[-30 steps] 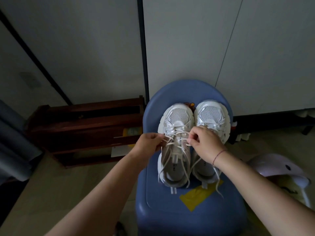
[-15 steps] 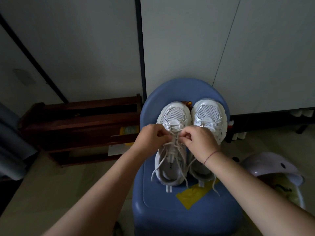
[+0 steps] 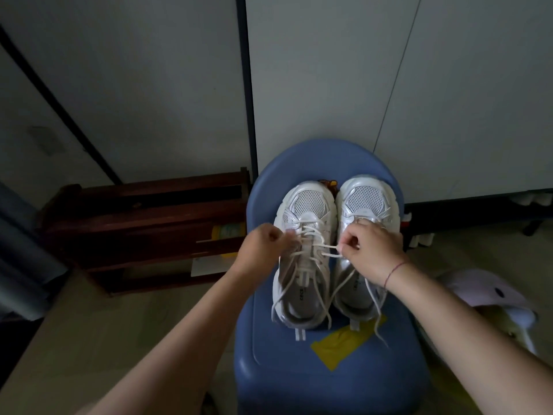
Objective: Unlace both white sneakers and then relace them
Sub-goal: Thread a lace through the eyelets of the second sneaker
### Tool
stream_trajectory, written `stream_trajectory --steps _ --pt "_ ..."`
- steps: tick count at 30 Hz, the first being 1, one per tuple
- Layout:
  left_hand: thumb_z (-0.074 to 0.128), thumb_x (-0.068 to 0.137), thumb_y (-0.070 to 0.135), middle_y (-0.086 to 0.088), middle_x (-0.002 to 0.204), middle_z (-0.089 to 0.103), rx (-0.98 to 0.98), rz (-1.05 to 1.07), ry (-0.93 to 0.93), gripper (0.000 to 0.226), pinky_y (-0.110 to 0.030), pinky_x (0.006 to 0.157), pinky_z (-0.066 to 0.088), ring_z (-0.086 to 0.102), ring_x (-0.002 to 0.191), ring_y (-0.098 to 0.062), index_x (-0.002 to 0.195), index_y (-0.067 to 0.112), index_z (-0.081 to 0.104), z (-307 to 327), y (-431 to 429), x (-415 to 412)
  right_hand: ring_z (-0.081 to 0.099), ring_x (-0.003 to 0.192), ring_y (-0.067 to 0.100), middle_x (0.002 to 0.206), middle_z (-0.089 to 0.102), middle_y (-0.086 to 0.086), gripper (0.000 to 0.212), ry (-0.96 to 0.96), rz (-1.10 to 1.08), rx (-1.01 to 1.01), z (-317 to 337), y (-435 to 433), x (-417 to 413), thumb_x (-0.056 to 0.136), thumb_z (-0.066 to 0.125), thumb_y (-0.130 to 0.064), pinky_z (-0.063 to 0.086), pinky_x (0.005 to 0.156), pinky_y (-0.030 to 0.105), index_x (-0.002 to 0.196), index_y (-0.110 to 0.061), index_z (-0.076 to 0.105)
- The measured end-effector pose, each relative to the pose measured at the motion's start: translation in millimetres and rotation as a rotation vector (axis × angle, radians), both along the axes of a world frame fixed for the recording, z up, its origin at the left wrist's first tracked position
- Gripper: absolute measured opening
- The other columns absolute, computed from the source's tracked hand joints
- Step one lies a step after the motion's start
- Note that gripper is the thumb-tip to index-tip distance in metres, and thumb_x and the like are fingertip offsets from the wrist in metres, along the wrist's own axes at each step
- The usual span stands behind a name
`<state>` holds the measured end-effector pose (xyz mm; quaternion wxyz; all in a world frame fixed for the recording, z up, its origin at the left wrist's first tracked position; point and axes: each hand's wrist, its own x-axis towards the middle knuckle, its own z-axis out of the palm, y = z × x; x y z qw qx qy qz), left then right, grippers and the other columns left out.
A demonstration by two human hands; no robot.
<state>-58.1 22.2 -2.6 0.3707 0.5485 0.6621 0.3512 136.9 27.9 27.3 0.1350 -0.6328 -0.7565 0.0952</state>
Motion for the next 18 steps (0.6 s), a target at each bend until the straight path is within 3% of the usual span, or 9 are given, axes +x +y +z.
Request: stream_trajectory --steps 2,5,8,13,15,18 --pt "0.065 0.090 0.041 0.007 0.058 0.048 0.076 -0.142 0.195 0.035 -0.017 0.046 0.030 0.042 0.053 -0.007 0.074 0.010 0.060 0 -1 0 0.052 0.100 0.016 0.091 0.053 -0.011 0.014 -0.006 0.036 0.012 0 -2 -3 0.089 0.054 -0.031 0.033 0.084 0.032 0.076 -0.034 0.053" --pt "0.064 0.091 0.033 0.008 0.058 0.048 0.164 -0.200 0.239 0.031 -0.022 0.051 0.031 0.042 0.055 -0.007 0.065 0.021 0.053 1 2 -1 0.051 0.101 0.014 0.097 0.058 -0.012 0.014 -0.016 0.085 0.043 -2 -3 -14 0.093 0.048 -0.042 0.026 0.089 0.034 0.086 -0.030 0.055" --pt "0.062 0.093 0.027 0.009 0.054 0.049 0.191 -0.172 0.233 0.034 -0.027 0.056 0.034 0.043 0.052 -0.003 0.061 0.025 0.051 -1 3 1 0.052 0.096 0.015 0.090 0.059 -0.011 0.018 -0.018 0.079 0.083 -4 -3 -22 0.094 0.047 -0.042 0.021 0.084 0.033 0.082 -0.029 0.052" --pt "0.060 0.095 0.019 0.011 0.045 0.054 0.061 0.170 -0.307 0.034 -0.018 0.044 0.031 0.040 0.042 -0.004 0.062 0.012 0.060 -2 -3 3 0.049 0.083 0.014 0.075 0.052 -0.012 0.021 0.024 0.047 0.085 -9 1 -21 0.093 0.052 -0.037 0.021 0.078 0.032 0.075 -0.025 0.052" --pt "0.058 0.095 0.020 0.008 0.047 0.054 -0.038 0.302 -0.427 0.034 -0.022 0.044 0.028 0.035 0.045 -0.009 0.063 0.010 0.060 -4 0 -3 0.049 0.084 0.015 0.076 0.053 -0.011 0.020 0.036 0.041 0.084 -10 0 -20 0.093 0.052 -0.036 0.022 0.077 0.032 0.077 -0.025 0.053" --pt "0.058 0.095 0.022 0.004 0.053 0.057 -0.243 0.319 -0.613 0.032 -0.020 0.040 0.026 0.034 0.047 -0.009 0.064 0.014 0.059 -7 2 -5 0.053 0.086 0.016 0.077 0.058 -0.010 0.020 0.055 0.033 0.106 -11 0 -17 0.091 0.054 -0.037 0.023 0.077 0.031 0.076 -0.025 0.055"
